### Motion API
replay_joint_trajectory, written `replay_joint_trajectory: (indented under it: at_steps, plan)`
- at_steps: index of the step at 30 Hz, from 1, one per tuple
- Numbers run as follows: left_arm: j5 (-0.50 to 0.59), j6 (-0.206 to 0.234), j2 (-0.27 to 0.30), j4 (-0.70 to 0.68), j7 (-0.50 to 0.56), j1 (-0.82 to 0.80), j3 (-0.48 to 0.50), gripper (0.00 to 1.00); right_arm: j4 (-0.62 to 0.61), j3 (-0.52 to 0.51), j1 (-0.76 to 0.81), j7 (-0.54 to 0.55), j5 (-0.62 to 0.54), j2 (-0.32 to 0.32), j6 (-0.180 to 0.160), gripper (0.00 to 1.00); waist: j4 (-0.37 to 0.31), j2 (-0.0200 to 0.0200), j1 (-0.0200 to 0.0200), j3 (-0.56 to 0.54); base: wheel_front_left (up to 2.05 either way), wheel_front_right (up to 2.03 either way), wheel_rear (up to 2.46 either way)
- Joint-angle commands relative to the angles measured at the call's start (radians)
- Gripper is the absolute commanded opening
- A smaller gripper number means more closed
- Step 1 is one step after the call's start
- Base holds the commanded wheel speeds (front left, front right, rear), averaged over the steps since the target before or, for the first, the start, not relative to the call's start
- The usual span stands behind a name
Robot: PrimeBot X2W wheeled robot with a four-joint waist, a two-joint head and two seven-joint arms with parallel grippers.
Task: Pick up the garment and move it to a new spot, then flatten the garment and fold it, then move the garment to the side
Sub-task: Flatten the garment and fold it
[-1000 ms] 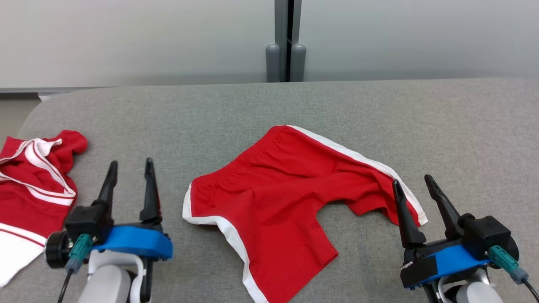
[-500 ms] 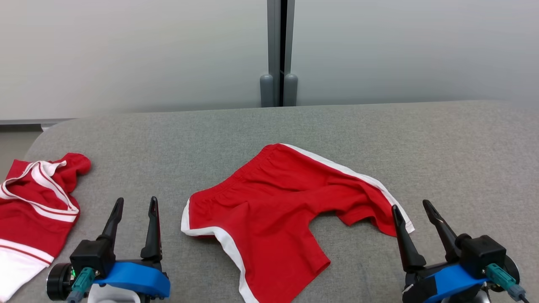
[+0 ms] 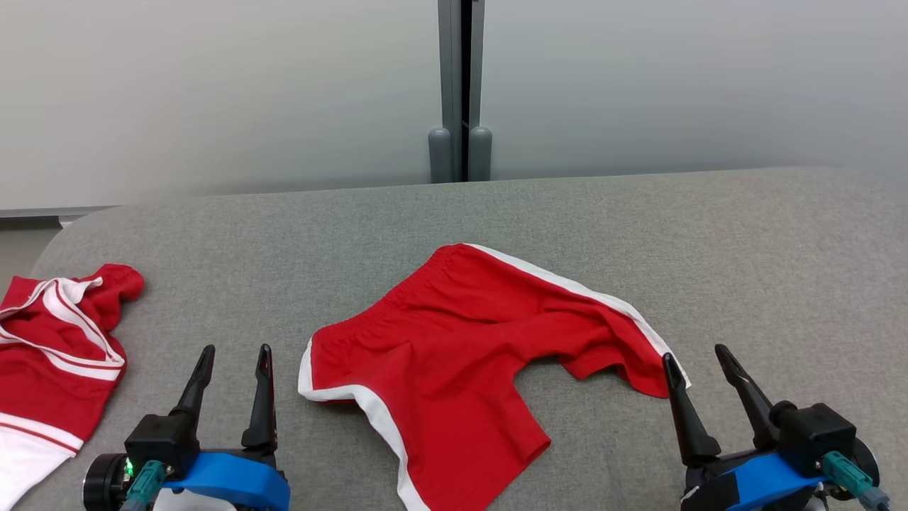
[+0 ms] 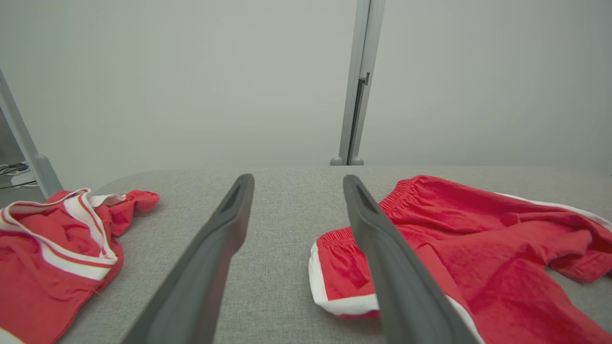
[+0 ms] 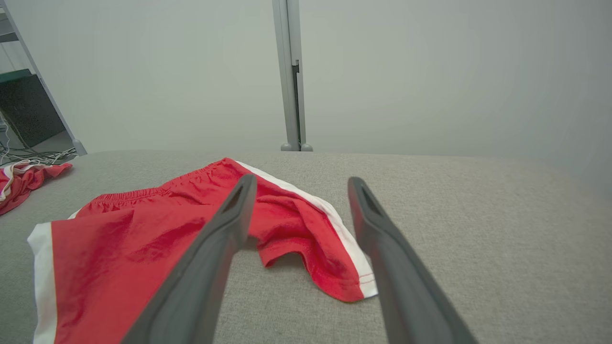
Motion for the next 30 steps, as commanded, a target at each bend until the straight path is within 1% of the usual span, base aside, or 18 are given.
replay_joint_trajectory:
  at_steps: [1, 11, 14, 18, 19, 24, 26, 30]
  plan:
    - [0.0, -0.001, 0.005, 0.0, -0.004, 0.002, -0.002, 1.0, -0.005, -0.003, 0.011, -0.002, -0.005, 0.0, 0.0, 1.0, 0.0, 0.0, -0.0001, 0.001, 0.0, 0.0, 0.0]
    - [-0.004, 0.007, 0.003, -0.001, -0.004, -0.015, -0.011, 1.0, -0.015, -0.009, 0.01, 0.003, -0.013, 0.0, 0.0, 1.0, 0.012, 0.0, -0.0001, 0.014, 0.0, 0.0, 0.0]
    - [0.0, 0.008, -0.001, -0.013, -0.004, -0.032, -0.013, 1.0, -0.007, 0.03, -0.002, 0.018, -0.017, -0.008, 0.0, 1.0, 0.025, 0.0, -0.0001, 0.036, 0.0, 0.0, 0.0]
    - [0.012, 0.008, -0.006, -0.031, -0.004, -0.065, -0.018, 1.0, 0.029, 0.129, -0.017, 0.034, -0.005, -0.018, 0.0, 1.0, 0.052, 0.0, -0.0001, 0.084, 0.0, 0.0, 0.0]
    - [0.012, 0.008, -0.006, -0.031, -0.004, -0.065, -0.018, 1.0, 0.029, 0.129, -0.017, 0.034, -0.005, -0.018, 0.0, 1.0, 0.052, 0.0, -0.0001, 0.084, 0.0, 0.0, 0.0]
    - [0.028, 0.001, -0.025, -0.053, -0.004, -0.108, -0.027, 1.0, 0.125, 0.233, -0.041, 0.035, 0.012, -0.019, 0.0, 1.0, 0.09, 0.0, -0.0001, 0.149, 0.0, 0.0, 0.0]
    - [0.034, -0.003, -0.033, -0.058, -0.004, -0.124, -0.027, 1.0, 0.169, 0.257, -0.064, 0.027, 0.019, -0.018, 0.0, 1.0, 0.1, 0.0, -0.0001, 0.171, 0.0, 0.0, 0.0]
    - [0.045, -0.008, -0.048, -0.064, -0.004, -0.145, -0.021, 1.0, 0.265, 0.268, -0.11, 0.017, 0.012, -0.019, 0.0, 1.0, 0.114, 0.0, -0.0001, 0.203, 0.0, 0.0, 0.0]
